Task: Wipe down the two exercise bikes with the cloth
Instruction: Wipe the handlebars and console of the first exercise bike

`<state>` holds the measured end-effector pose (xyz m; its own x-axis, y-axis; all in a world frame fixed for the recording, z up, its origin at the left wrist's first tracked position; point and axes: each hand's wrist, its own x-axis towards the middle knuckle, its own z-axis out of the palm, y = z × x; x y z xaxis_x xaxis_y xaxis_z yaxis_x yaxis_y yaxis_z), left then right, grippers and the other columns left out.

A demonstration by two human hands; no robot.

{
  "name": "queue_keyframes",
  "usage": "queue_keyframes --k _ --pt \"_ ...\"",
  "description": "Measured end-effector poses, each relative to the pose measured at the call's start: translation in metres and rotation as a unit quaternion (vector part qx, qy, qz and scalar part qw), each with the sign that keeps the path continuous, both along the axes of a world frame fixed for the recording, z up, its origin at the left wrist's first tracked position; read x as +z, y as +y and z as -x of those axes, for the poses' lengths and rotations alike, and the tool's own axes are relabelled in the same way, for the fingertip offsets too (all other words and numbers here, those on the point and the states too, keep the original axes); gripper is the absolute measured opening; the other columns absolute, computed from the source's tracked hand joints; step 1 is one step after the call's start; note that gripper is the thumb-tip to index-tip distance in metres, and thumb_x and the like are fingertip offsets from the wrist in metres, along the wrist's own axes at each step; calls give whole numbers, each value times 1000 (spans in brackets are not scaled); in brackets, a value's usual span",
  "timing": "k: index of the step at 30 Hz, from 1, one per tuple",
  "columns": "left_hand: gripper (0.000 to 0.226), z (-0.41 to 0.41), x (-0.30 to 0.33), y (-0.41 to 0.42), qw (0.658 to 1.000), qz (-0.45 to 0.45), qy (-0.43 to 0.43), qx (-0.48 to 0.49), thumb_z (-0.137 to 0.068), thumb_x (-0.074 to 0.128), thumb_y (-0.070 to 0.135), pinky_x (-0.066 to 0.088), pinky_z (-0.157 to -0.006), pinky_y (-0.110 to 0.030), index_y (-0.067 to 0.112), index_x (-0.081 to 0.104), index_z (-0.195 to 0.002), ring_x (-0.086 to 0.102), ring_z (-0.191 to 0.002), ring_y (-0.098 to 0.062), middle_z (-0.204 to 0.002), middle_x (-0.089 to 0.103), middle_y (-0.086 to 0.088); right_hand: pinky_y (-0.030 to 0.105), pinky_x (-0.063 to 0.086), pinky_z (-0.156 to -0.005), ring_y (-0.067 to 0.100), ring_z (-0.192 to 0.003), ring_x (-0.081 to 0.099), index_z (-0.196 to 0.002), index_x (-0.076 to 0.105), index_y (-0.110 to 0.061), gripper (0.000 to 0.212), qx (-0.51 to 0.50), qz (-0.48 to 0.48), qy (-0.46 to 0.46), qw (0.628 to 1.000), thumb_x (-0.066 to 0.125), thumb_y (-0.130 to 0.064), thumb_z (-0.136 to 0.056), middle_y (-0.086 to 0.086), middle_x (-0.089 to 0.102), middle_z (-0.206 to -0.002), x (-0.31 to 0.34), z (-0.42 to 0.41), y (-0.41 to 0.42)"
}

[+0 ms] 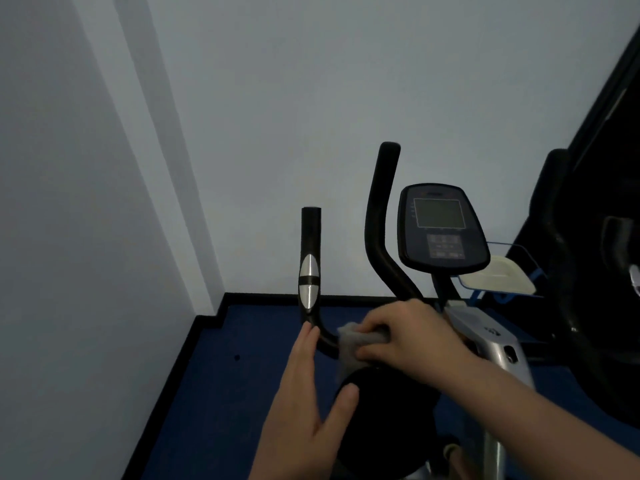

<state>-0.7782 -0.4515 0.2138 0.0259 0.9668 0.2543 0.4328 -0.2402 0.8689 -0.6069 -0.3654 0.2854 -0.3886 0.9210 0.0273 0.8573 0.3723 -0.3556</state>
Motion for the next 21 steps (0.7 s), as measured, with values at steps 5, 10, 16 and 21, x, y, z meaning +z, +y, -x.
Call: queue_keyframes --k 5,10,16,21 --pt "51 48 6 36 1000 -9 -17 9 -88 40 55 21 -105 -15 48 37 -138 19 -135 18 -146 23 42 23 46 -77 7 -90 64 -101 73 -38 36 -55 -36 -19 998 73 -56 -70 -13 73 -95 0 18 -6" --pt "48 66 11 75 1000 -8 -2 -30 -90 42 49 22 -112 -20 54 28 -136 23 -136 15 -148 27 36 29 43 -71 16 -90 62 -94 68 -27 39 -96 -42 -29 994 65 -61 -75 -5 69 -90 -3 67 -6" --pt "53 73 12 106 991 -23 19 -129 -97 35 52 17 -108 -3 42 24 -147 22 -136 15 -147 25 39 25 36 -64 8 -81 59 -89 64 -27 35 -186 -64 -5 981 59 -61 -82 -8 66 -85 -10 72 -20" --pt "51 83 17 119 987 -20 -28 -156 -94 34 48 26 -113 -19 38 34 -144 31 -135 11 -146 37 30 14 35 -50 2 -62 54 -74 58 -24 31 -260 -72 79 960 62 -52 -86 -12 57 -68 -3 107 19"
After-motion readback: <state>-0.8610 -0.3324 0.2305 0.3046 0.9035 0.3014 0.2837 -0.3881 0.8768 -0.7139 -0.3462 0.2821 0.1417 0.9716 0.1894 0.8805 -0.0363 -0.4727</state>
